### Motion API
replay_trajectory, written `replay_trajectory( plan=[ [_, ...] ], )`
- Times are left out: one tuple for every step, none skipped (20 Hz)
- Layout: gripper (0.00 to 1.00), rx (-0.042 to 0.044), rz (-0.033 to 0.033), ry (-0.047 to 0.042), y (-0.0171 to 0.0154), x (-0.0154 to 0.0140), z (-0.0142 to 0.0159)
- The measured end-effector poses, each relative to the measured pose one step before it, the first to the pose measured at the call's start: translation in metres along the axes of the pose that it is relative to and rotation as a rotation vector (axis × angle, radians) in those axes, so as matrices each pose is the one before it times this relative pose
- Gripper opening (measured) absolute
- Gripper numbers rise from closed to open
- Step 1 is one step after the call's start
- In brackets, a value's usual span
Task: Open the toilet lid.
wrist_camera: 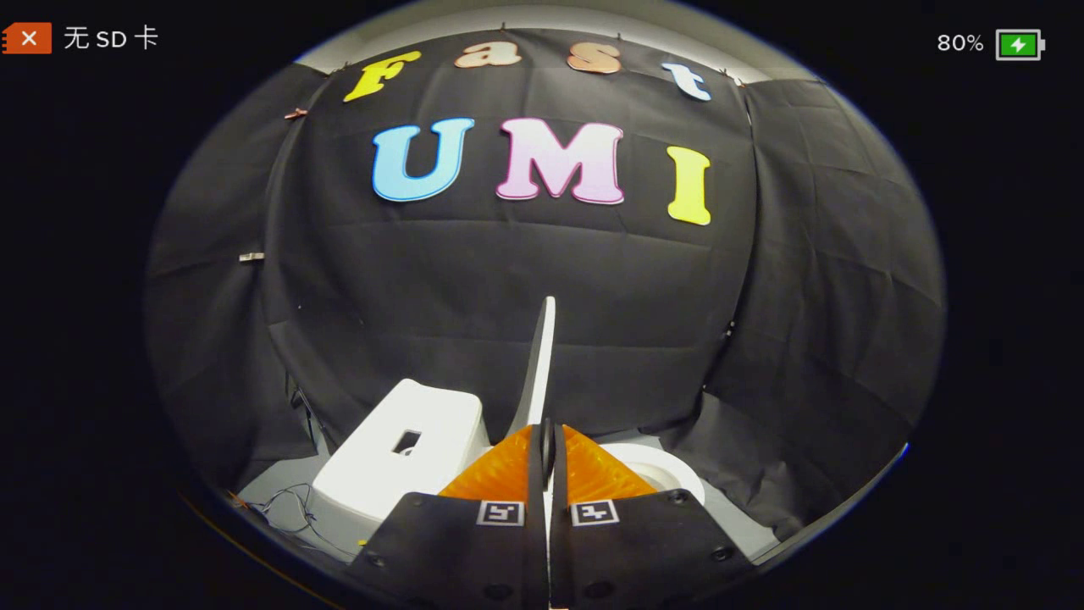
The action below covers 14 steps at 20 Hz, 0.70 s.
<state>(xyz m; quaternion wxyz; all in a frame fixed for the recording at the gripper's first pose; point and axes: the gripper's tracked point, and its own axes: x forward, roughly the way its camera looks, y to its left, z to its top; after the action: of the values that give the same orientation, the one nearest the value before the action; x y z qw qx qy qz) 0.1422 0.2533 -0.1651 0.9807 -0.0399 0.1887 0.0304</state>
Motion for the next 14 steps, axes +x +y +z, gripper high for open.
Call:
replay_trajectory(
  plan=[
    [0.06, -0.01104, 0.00571, -0.0046, 0.0088, -0.00067, 0.00104],
    [0.06, -0.01088, 0.00755, -0.00562, 0.01202, -0.00001, 0.00107],
    [0.06, -0.01216, 0.00805, -0.00608, 0.01144, 0.00008, 0.00018],
    [0.06, -0.0149, 0.00931, -0.00425, 0.01143, 0.00129, -0.00179],
    [0.06, -0.01443, 0.00886, -0.00485, 0.01133, 0.00023, -0.0006],
    [0.06, -0.01049, 0.00824, -0.00367, 0.0101, -0.00136, -0.0008],
    [0.06, -0.00558, 0.00722, -0.00298, 0.00924, 0.00002, -0.00142],
    [0.06, -0.00141, 0.00508, -0.00014, 0.00925, -0.00037, -0.00032],
    [0.06, -0.00116, 0.00733, 0.00194, 0.00894, -0.00102, -0.00107],
    [0.06, -0.00389, 0.0083, 0.00087, 0.01056, 0.00031, -0.00075],
    [0.06, -0.00906, 0.01018, -0.00026, 0.00952, 0.00145, -0.00066],
    [0.06, -0.01315, 0.00844, -0.00364, 0.00917, 0.00136, -0.00029],
    [0.06, -0.0176, 0.00702, -0.00369, 0.00803, 0.0001, -0.00014],
    [0.06, -0.02022, -0.0015, -0.00815, 0.00492, 0.00112, 0.00046]
  ],
)
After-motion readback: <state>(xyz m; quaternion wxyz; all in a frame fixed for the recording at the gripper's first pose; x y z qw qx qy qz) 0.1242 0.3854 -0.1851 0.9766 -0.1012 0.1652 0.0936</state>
